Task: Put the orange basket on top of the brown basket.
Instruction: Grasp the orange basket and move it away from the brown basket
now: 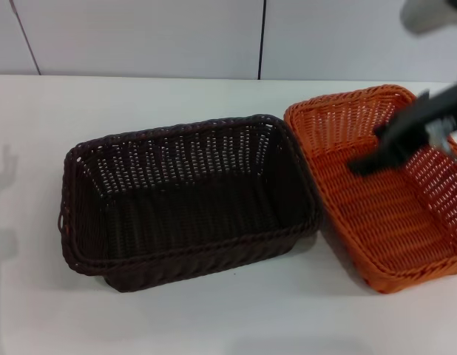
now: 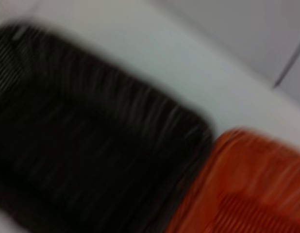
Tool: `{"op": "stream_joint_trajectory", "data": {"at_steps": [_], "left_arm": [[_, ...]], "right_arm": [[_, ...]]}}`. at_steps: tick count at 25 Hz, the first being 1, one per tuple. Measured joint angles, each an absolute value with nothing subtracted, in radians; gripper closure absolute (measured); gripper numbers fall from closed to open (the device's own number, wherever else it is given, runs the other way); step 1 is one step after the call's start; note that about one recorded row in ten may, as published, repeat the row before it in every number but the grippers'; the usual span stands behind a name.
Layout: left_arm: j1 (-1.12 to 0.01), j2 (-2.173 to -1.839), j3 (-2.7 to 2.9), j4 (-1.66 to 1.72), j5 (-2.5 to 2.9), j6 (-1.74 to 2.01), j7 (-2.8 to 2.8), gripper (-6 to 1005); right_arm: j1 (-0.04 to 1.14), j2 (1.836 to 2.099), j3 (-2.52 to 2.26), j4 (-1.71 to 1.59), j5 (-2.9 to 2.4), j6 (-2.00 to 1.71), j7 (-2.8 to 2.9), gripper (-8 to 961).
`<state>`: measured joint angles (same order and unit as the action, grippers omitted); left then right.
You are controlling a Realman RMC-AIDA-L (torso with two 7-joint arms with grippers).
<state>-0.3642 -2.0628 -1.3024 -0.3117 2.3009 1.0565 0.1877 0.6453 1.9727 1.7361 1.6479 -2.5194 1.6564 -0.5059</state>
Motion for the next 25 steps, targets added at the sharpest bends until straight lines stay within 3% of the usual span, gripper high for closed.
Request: {"op": "stream_joint_trajectory", "data": {"at_steps": [15,25], "left_arm": [[-0.381,-2.063,-1.327,-0.310,2.301,0.995,0.194,202],[-0.382,-2.063,-1.344,-0.310,2.301,0.988,0.197,202]], "right_arm": [[0.559,1.984,1.520,1.808,-2.495,1.796,-0.485,258],[0.515,1.979,1.478,1.825,-2.503,1.821,-0.473,261]]}}
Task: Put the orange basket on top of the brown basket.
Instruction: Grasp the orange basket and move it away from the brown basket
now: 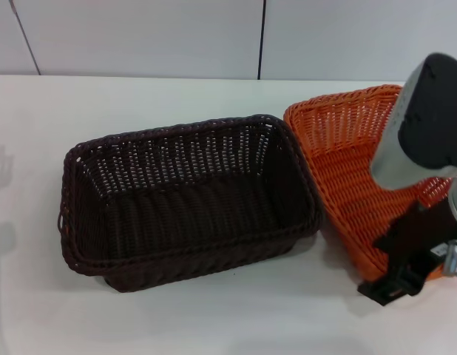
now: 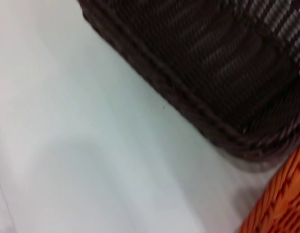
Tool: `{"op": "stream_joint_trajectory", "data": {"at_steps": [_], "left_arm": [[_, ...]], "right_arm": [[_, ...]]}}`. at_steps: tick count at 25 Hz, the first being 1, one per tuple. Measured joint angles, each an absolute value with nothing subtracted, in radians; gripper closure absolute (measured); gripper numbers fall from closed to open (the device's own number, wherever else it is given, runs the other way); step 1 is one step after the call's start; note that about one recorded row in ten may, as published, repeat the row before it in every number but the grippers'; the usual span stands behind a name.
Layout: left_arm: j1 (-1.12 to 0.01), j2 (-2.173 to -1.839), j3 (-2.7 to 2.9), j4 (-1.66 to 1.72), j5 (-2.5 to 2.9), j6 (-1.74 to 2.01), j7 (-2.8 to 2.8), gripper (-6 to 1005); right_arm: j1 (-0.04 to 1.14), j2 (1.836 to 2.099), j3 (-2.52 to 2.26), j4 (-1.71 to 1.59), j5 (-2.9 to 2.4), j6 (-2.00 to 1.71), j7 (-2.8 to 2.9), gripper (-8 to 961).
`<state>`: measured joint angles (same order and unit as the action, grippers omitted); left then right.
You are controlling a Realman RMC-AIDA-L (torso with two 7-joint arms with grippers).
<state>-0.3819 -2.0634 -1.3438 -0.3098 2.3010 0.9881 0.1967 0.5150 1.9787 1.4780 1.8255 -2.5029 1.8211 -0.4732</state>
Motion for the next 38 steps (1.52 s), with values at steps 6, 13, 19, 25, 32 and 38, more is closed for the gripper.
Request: {"op": "stream_joint_trajectory", "data": {"at_steps": [6,13,19,25,32,38], "left_arm": [[-0.382,-2.066,-1.353,-0.310,2.301,0.966,0.194,202],[-0.374,-2.068,-1.353,-0.310,2.297,0.942,0.189,202],[-0.367,-2.069,-1.353,-0.310,2.290,0.939,0.189,202],[-0.361,-2.068,-1.353,-0.310,2.281,0.924,0.189,202],[-0.367,-2.064,-1.367,-0.298,2.278,0.920,0.189,202],[-0.375,-2.061,-1.376,-0.297,2.278,0.916,0.189,202]], "right_arm": [[0.501,1.977,1.465,1.827,-2.524,1.830,-0.463,264],[0.488,1.975,1.453,1.794,-2.609,1.832,-0.470,266],[0.482,1.986,1.453,1.737,-2.644,1.819,-0.496,268],[0.478,2.010,1.455,1.667,-2.731,1.775,-0.522,271],[0.492,2.020,1.458,1.641,-2.741,1.733,-0.552,378],[0.513,2.044,1.459,1.590,-2.748,1.703,-0.549,532]]}}
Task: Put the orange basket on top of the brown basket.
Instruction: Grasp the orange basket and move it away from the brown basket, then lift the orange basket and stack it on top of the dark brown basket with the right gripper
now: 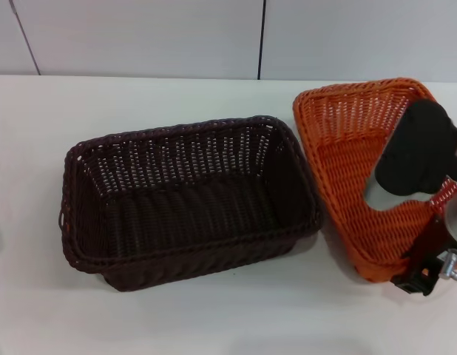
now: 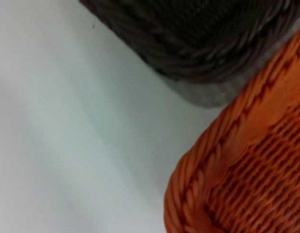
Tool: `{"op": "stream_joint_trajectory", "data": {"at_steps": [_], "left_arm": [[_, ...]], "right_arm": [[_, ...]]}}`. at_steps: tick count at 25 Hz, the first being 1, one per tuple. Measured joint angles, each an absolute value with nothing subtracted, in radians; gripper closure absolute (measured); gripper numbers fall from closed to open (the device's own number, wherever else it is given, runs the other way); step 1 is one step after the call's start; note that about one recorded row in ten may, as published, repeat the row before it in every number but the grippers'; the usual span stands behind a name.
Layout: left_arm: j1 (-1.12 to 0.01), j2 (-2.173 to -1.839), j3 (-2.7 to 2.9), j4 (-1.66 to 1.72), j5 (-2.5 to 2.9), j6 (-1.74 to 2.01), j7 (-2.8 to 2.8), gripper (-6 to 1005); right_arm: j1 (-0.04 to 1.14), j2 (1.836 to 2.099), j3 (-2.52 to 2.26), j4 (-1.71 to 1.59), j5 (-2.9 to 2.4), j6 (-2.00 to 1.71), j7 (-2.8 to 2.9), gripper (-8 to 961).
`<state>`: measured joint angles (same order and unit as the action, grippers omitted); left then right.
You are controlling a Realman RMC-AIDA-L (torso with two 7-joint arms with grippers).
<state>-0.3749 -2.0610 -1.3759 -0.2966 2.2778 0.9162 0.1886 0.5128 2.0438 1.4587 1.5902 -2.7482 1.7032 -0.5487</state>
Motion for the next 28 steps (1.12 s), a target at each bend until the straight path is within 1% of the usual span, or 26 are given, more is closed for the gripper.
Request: {"op": "stream_joint_trajectory", "data": {"at_steps": [6,13,18,23,24,26,27,28], "left_arm": [[-0.380,-2.060,-1.377,-0.289,2.278,0.915,0.189,202],[-0.385,-2.060,-1.378,-0.285,2.279,0.914,0.189,202],[-0.386,-2.060,-1.378,-0.293,2.281,0.914,0.189,202],[-0.399,-2.060,-1.377,-0.282,2.281,0.911,0.189,202],[-0.399,-2.060,-1.377,-0.282,2.281,0.911,0.189,202],[-0.400,-2.060,-1.378,-0.282,2.278,0.910,0.188,202],[-0.400,-2.060,-1.378,-0.282,2.278,0.910,0.188,202],[-0.400,-2.060,-1.377,-0.282,2.278,0.910,0.185,202]], "right_arm": [[0.543,2.050,1.539,1.635,-2.753,1.661,-0.482,624],[0.644,2.043,1.672,1.649,-2.755,1.656,-0.447,722],[0.730,2.044,1.675,1.633,-2.761,1.658,-0.433,771],[0.809,2.046,1.617,1.623,-2.777,1.661,-0.518,771],[0.815,2.047,1.581,1.642,-2.780,1.663,-0.590,771],[0.774,2.052,1.426,1.743,-2.806,1.678,-0.857,771],[0.774,2.052,1.426,1.743,-2.806,1.678,-0.857,771],[0.738,2.052,1.353,1.798,-2.824,1.680,-0.978,771]]}}
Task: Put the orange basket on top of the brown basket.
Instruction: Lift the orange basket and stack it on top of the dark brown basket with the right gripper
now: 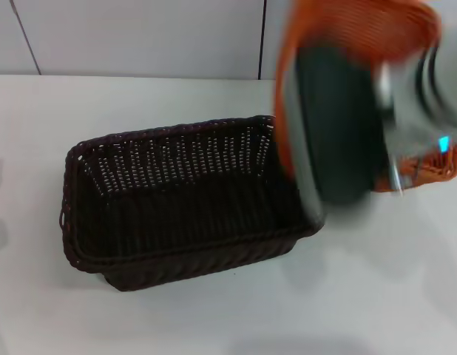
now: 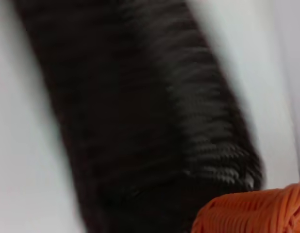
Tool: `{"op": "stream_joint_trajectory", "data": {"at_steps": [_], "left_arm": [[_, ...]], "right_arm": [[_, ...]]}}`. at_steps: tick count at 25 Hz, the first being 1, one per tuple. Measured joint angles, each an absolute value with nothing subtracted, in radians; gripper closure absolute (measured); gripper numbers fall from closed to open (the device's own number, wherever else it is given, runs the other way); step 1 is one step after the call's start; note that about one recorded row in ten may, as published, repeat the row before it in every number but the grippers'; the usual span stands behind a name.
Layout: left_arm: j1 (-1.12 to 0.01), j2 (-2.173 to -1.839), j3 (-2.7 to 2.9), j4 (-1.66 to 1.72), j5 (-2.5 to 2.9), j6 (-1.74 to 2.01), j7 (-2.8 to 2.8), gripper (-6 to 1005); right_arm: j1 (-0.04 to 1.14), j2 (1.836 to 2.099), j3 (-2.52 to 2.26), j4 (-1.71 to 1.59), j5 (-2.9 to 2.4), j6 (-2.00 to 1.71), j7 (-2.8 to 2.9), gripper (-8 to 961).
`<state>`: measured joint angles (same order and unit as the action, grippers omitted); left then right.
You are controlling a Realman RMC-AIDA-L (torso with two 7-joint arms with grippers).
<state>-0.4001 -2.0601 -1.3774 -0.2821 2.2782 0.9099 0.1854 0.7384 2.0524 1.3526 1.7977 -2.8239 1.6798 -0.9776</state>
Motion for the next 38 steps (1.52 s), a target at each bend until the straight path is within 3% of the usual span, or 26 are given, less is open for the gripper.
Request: {"op": "stream_joint_trajectory", "data": {"at_steps": [3,17,38], "left_arm": [[-0.401,-2.061,-1.378,-0.279,2.278,0.909,0.172,202],[-0.406,-2.065,-1.377,-0.274,2.278,0.897,0.133,202],[-0.419,-2.068,-1.378,-0.278,2.273,0.869,0.132,202]], "right_arm": [[0.690,2.059,1.233,1.888,-2.888,1.670,-1.199,772],[0.721,2.053,1.113,1.857,-2.918,1.585,-1.268,773],[0.680,2.011,1.008,1.874,-2.920,1.470,-1.380,817]]}}
